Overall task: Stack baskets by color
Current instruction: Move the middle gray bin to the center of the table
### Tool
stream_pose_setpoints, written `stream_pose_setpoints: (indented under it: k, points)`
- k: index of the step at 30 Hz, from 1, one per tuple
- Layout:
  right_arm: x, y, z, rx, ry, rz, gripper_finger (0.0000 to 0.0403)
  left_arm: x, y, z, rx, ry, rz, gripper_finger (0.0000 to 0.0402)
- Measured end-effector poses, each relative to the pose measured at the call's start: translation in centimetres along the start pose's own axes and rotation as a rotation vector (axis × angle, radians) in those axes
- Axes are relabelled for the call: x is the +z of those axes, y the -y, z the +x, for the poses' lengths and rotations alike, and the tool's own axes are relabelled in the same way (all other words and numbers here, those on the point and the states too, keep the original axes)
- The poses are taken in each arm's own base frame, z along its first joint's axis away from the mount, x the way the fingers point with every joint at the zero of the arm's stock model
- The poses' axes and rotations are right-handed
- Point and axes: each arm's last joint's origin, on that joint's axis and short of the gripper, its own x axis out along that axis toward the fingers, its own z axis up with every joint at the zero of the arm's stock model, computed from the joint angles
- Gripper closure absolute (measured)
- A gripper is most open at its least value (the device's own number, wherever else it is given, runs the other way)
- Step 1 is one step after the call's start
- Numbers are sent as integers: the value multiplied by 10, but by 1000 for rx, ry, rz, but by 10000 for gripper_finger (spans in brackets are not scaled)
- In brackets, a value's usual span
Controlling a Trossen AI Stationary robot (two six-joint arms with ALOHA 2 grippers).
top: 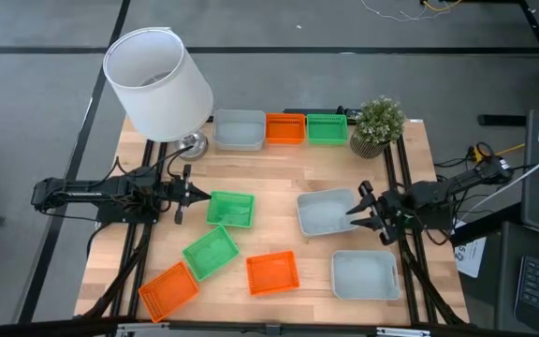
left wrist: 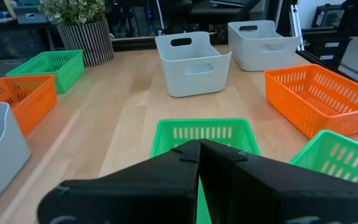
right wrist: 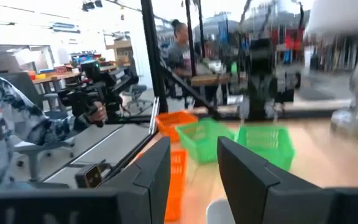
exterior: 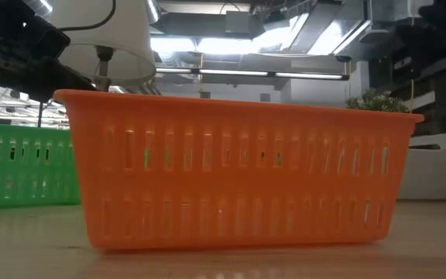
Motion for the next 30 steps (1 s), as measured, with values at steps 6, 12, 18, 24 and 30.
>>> stream_pose_setpoints:
  k: [6,12,18,24,30]
  points:
    - [4,0,10,-39,70,-2,271,0,0,0,0,-1,20,401]
    - [0,0,21,-39,70,-19,271,0,0,0,-8,-1,52,401]
    - [-5,0,31,-39,67,-3,271,0,1,0,-11,-1,42,401]
    - [-7,0,35,-35,79,6,271,0,6,0,-63,3,39,401]
    - [14,-5,46,-7,175,145,271,0,9,0,-94,5,46,401]
